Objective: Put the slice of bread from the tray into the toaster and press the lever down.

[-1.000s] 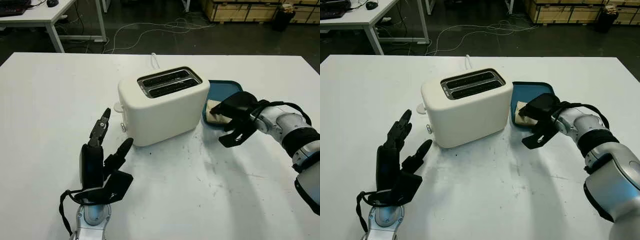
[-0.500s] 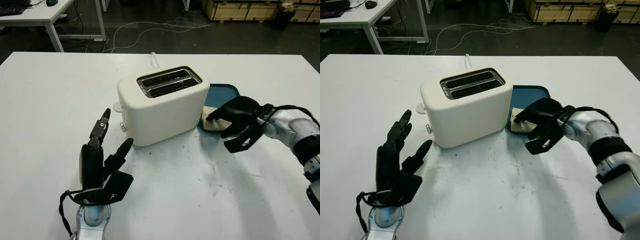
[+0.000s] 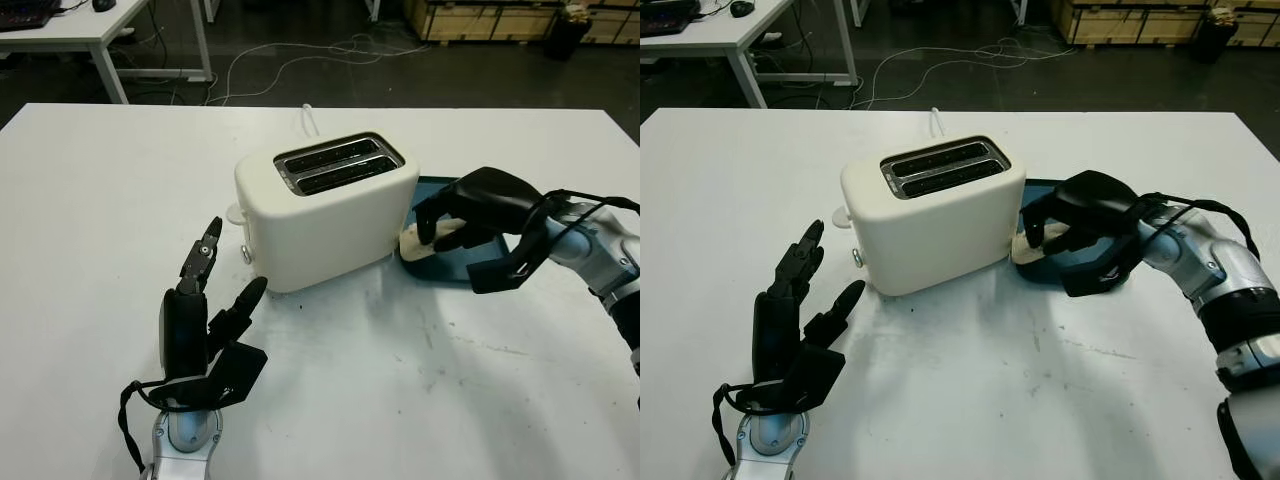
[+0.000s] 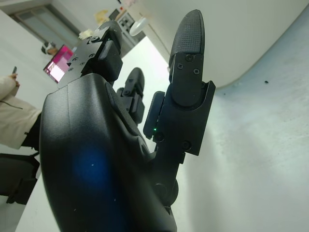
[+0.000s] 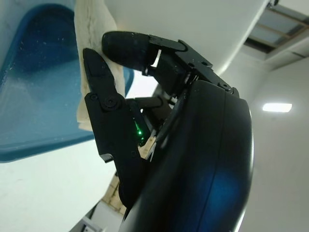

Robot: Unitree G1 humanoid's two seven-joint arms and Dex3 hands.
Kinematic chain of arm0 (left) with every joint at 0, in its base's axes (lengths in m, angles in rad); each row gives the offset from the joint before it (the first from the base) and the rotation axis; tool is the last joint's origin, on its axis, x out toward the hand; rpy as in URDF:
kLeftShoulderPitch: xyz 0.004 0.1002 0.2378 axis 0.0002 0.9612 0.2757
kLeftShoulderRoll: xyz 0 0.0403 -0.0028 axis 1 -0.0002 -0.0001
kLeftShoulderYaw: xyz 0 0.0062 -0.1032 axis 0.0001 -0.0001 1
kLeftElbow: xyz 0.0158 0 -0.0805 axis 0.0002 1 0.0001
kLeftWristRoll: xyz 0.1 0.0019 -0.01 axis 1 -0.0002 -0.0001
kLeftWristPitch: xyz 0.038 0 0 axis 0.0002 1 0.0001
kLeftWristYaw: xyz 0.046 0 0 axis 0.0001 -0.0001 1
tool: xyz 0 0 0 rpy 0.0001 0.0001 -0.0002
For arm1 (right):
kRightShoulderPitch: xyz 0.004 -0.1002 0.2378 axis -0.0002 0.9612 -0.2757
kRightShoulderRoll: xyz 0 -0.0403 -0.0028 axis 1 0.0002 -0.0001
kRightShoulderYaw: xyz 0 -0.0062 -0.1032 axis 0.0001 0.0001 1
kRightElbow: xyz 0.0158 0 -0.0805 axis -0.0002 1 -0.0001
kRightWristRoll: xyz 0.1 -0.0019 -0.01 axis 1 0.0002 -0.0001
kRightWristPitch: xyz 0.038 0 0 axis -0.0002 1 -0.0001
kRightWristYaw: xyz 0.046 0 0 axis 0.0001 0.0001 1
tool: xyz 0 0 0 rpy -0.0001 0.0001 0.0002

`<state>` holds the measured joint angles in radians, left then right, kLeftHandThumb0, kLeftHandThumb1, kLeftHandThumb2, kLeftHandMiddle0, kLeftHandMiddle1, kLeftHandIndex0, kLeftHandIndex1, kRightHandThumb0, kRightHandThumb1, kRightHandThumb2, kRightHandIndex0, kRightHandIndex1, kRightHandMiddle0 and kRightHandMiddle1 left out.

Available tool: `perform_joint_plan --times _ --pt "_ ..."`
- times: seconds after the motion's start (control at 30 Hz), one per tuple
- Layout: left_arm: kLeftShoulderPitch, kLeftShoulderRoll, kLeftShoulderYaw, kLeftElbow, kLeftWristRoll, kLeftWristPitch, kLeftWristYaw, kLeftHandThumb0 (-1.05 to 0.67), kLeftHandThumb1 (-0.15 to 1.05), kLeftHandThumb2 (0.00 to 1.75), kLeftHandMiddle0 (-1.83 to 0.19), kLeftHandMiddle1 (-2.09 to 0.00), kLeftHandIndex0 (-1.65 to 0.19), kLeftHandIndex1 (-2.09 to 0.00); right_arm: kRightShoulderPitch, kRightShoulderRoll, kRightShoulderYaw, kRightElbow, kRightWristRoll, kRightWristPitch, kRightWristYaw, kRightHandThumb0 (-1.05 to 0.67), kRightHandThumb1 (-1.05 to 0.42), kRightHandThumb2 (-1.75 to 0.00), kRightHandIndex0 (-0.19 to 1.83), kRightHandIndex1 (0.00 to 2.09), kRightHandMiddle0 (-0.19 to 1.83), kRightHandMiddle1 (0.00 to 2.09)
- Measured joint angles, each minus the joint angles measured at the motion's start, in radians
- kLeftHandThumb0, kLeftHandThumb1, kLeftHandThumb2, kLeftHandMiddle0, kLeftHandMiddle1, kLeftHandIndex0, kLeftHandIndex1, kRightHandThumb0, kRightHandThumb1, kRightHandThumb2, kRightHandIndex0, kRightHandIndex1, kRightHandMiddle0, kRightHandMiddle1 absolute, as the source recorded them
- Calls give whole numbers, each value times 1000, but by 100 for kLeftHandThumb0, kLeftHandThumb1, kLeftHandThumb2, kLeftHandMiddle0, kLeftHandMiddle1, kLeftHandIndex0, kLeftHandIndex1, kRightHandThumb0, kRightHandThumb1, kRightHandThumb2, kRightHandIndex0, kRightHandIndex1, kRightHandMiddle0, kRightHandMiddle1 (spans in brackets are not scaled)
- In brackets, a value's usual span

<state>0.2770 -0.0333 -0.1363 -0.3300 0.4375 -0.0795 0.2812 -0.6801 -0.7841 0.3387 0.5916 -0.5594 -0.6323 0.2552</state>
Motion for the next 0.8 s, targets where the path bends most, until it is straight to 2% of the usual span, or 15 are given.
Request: perform_joint_plan --times 0.17,0.3,0.47,0.63,0.8 --pt "0 0 0 0 0 0 -1 -63 92 28 -43 -3 -33 0 5 1 -16 0 0 -25 16 43 -79 0 75 175 65 170" --pt "0 0 0 0 -1 8 -2 -64 92 28 -43 -3 -33 0 8 4 -29 -2 17 -18 43 44 -82 -1 73 175 62 173" --pt "0 0 -1 0 1 10 -1 -63 92 27 -44 -3 -34 0 27 5 -63 -70 39 46 102 41 -85 -1 73 175 59 174" --pt "0 1 0 0 8 13 -3 -63 92 27 -44 -2 -33 0 80 4 -121 -205 79 167 175 40 -87 -1 70 175 59 170" --pt "-3 2 0 0 8 13 -12 -62 92 26 -44 -2 -34 0 111 3 -214 -259 208 281 252 41 -92 -6 63 175 47 174"
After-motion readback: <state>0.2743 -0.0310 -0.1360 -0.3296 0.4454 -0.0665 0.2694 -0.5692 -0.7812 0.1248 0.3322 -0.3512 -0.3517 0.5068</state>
